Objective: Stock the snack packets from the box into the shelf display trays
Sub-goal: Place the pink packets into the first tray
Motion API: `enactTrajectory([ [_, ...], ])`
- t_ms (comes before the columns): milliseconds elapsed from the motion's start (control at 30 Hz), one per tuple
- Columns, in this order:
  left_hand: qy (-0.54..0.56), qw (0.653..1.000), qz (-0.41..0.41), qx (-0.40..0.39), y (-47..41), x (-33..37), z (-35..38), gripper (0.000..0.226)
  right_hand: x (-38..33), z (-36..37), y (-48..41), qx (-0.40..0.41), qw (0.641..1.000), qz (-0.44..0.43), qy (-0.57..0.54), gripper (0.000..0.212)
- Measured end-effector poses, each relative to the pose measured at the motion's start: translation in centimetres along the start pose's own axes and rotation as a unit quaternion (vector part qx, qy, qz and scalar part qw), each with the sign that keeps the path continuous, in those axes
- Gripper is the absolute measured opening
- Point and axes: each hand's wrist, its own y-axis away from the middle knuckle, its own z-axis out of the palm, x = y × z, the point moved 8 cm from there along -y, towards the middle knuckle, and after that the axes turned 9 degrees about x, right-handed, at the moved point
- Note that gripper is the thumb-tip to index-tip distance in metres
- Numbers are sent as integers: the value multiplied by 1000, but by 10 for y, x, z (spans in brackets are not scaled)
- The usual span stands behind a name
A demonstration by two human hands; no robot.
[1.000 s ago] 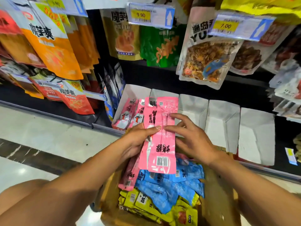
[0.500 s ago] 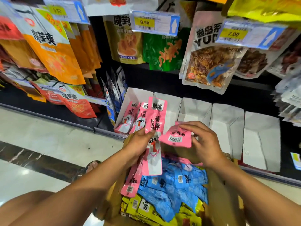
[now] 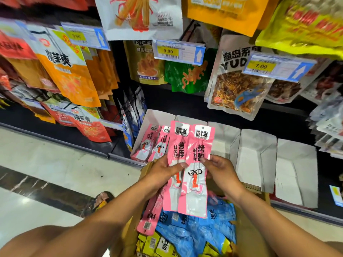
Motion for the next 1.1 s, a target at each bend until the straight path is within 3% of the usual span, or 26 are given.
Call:
enactTrajectory([
  [233, 4, 1000, -6, 17, -9, 9, -20, 29, -5, 25, -1, -45, 997, 37, -60, 17],
  [467, -4, 999, 21, 33, -13, 30, -47, 28, -11, 41, -10, -41, 999, 29, 4, 14],
  [767, 6, 989, 25, 147, -14, 70, -128, 28, -25, 101, -73, -37, 994, 72, -78, 12],
  [933, -3, 983, 30, 184, -7, 87, -171, 29, 2, 143, -129, -30, 992, 111, -45, 20],
  [1100, 32, 968, 65, 242, 1, 102, -207, 12, 39, 193, -172, -14, 987, 158, -30, 19],
])
